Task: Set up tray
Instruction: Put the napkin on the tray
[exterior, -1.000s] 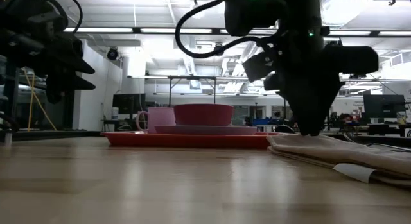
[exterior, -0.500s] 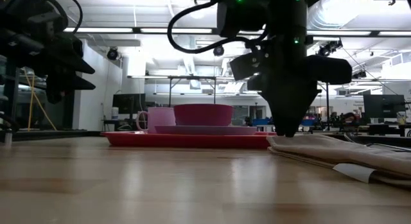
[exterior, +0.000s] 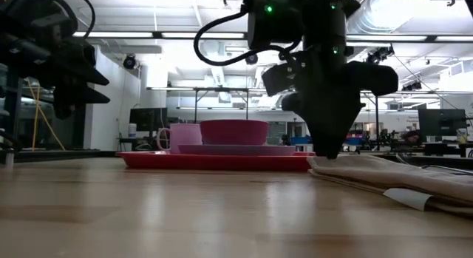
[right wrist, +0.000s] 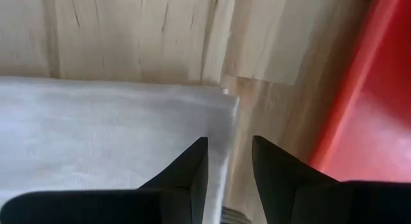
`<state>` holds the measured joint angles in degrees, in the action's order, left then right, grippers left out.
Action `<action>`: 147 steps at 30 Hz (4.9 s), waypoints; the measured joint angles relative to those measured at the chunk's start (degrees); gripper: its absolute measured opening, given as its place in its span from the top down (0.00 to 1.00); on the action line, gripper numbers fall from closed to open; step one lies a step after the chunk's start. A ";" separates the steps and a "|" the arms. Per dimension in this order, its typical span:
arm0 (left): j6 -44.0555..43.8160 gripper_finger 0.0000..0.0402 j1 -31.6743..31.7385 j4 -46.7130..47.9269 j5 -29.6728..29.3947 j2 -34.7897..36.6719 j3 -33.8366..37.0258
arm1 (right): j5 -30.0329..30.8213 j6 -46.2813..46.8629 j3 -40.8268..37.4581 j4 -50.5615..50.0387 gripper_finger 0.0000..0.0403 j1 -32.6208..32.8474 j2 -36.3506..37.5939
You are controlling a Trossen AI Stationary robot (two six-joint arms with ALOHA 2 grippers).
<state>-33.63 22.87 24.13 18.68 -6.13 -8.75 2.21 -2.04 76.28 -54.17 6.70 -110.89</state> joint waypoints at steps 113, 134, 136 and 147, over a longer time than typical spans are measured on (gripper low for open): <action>0.77 0.47 0.00 -0.23 0.50 -0.01 0.00 | 13.98 14.19 -4.71 3.87 1.00 -18.29 16.02; 0.77 0.47 -0.01 0.07 0.57 -0.02 0.00 | 14.22 3.10 -4.76 3.85 1.00 -32.52 16.04; 0.77 0.47 0.00 0.05 0.57 -0.01 0.00 | 13.94 1.57 -4.76 3.95 1.00 -33.44 16.04; 0.77 0.47 -0.01 0.03 0.59 0.00 0.00 | 11.70 -5.78 -4.78 7.57 1.00 -36.96 16.04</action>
<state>-32.86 22.87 24.16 19.27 -6.13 -8.75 13.91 -7.83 71.50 -46.60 -30.26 -94.85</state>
